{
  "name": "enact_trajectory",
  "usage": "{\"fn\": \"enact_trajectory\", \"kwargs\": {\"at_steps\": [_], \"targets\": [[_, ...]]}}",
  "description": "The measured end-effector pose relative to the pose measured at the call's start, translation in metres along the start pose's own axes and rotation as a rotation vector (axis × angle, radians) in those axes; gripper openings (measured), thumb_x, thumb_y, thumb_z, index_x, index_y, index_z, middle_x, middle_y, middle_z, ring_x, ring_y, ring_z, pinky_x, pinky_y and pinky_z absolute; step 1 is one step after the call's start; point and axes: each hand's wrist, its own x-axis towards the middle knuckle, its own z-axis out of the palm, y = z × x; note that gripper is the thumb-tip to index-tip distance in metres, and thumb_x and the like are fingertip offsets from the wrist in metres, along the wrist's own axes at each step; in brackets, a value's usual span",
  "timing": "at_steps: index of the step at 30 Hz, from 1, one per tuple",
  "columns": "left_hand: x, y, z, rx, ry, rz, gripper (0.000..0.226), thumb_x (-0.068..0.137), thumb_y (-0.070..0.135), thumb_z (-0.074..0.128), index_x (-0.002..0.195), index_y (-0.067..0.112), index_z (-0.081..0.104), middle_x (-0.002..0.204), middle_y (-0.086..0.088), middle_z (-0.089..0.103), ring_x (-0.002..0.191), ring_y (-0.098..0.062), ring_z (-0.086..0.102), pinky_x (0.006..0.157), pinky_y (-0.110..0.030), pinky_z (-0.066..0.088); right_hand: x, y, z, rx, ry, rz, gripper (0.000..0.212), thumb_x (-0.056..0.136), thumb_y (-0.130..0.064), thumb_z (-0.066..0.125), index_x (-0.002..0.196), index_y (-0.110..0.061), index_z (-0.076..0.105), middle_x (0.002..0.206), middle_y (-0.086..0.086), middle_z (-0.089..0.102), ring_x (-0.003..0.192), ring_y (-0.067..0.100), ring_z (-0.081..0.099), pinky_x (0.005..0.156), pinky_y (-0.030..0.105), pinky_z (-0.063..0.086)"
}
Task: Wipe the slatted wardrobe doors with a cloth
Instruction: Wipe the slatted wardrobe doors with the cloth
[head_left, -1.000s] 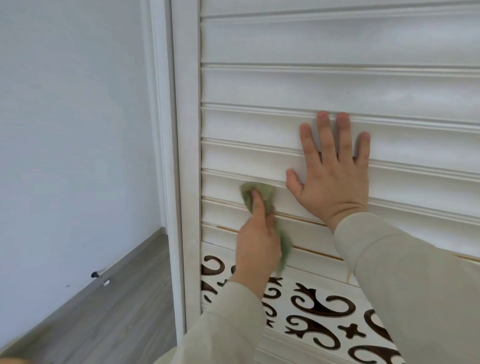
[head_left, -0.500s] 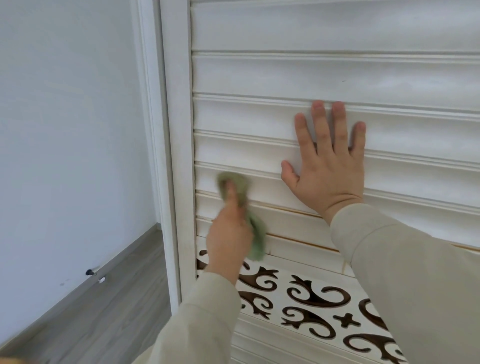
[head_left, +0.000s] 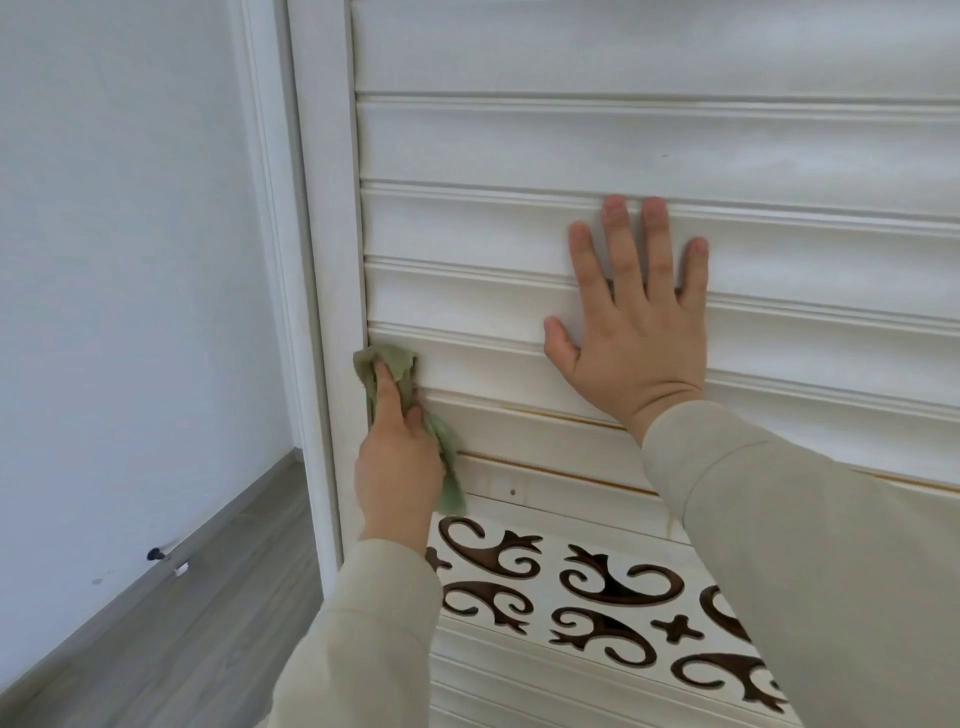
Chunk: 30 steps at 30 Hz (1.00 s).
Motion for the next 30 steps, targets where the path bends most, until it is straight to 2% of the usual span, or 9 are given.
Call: {"fn": "enact_trajectory", "kwargs": {"at_steps": [4, 7, 12, 15, 19, 21, 23, 26, 30], "targets": [[-0.039, 0.034, 0.023, -0.033, -0.193, 0.104, 0.046, 0.108, 0.041, 0.025, 0.154, 0.038, 0.026, 0.133, -0.005, 0.059, 0.114, -0.029, 0.060, 0.088, -0.034, 0.046, -0.001, 0.001, 0.004, -0.026, 0.002, -0.002, 0.077, 0.092, -0.054, 0.044, 0.156, -0.017, 0.023, 0.164, 0.011, 0.015, 0.150, 0.039, 0.011, 0.116, 0.061, 0.008], [-0.056, 0.036, 0.039, 0.233, -0.319, 0.358, 0.054, 0.106, 0.038, 0.029, 0.153, 0.052, 0.004, 0.117, 0.001, 0.062, 0.091, -0.027, 0.064, 0.080, -0.038, 0.052, -0.001, 0.001, 0.002, -0.024, 0.005, -0.006, 0.077, 0.092, -0.052, 0.045, 0.156, -0.017, 0.023, 0.163, 0.012, 0.015, 0.149, 0.039, 0.012, 0.116, 0.061, 0.008], [-0.008, 0.004, 0.003, 0.000, -0.039, -0.053, 0.065, 0.105, 0.028, 0.038, 0.154, 0.048, 0.001, 0.080, 0.002, 0.059, 0.071, -0.020, 0.059, 0.071, -0.042, 0.052, -0.001, 0.000, -0.002, -0.008, -0.017, -0.001, 0.074, 0.094, -0.051, 0.041, 0.156, -0.017, 0.023, 0.164, 0.012, 0.014, 0.150, 0.039, 0.010, 0.117, 0.061, 0.007], [-0.012, 0.008, 0.002, -0.048, 0.008, -0.060, 0.064, 0.105, 0.028, 0.037, 0.156, 0.045, 0.003, 0.075, 0.001, 0.056, 0.069, -0.019, 0.058, 0.072, -0.043, 0.054, -0.001, 0.000, 0.000, -0.009, -0.013, 0.000, 0.073, 0.093, -0.051, 0.041, 0.156, -0.017, 0.025, 0.163, 0.012, 0.016, 0.150, 0.039, 0.011, 0.116, 0.061, 0.009], [-0.045, 0.021, 0.027, 0.018, -0.188, 0.085, 0.060, 0.105, 0.035, 0.037, 0.152, 0.054, 0.005, 0.075, 0.003, 0.057, 0.068, -0.020, 0.059, 0.071, -0.041, 0.055, -0.001, 0.000, 0.002, -0.017, -0.003, 0.002, 0.074, 0.092, -0.051, 0.042, 0.156, -0.016, 0.026, 0.163, 0.012, 0.017, 0.149, 0.040, 0.013, 0.116, 0.062, 0.011], [-0.053, 0.023, 0.025, 0.110, -0.243, 0.166, 0.055, 0.105, 0.037, 0.035, 0.150, 0.056, 0.009, 0.073, 0.009, 0.053, 0.068, -0.018, 0.058, 0.066, -0.037, 0.051, -0.001, 0.000, 0.002, -0.020, 0.004, 0.002, 0.074, 0.092, -0.051, 0.042, 0.156, -0.016, 0.026, 0.163, 0.012, 0.017, 0.149, 0.040, 0.013, 0.116, 0.062, 0.011], [-0.041, 0.017, 0.013, 0.078, -0.154, 0.100, 0.048, 0.105, 0.038, 0.036, 0.148, 0.055, 0.024, 0.075, 0.009, 0.056, 0.069, -0.017, 0.060, 0.064, -0.033, 0.049, -0.001, 0.000, 0.001, -0.021, 0.008, 0.003, 0.074, 0.092, -0.051, 0.042, 0.156, -0.016, 0.026, 0.163, 0.012, 0.018, 0.149, 0.040, 0.014, 0.116, 0.062, 0.011], [-0.013, -0.001, -0.011, -0.154, 0.079, -0.050, 0.032, 0.102, 0.035, 0.041, 0.128, 0.043, 0.058, 0.083, 0.011, 0.064, 0.074, -0.017, 0.065, 0.069, -0.041, 0.057, -0.001, 0.000, 0.001, -0.016, 0.008, 0.002, 0.073, 0.092, -0.051, 0.042, 0.155, -0.016, 0.027, 0.163, 0.013, 0.018, 0.149, 0.040, 0.014, 0.116, 0.062, 0.012], [-0.008, 0.002, -0.013, -0.244, 0.099, -0.017, 0.027, 0.097, 0.027, 0.045, 0.102, 0.042, 0.066, 0.077, 0.012, 0.067, 0.068, -0.019, 0.065, 0.064, -0.049, 0.059, 0.000, 0.001, 0.003, -0.027, 0.004, 0.005, 0.074, 0.092, -0.052, 0.042, 0.155, -0.016, 0.027, 0.163, 0.013, 0.018, 0.149, 0.040, 0.013, 0.116, 0.062, 0.011]]}}
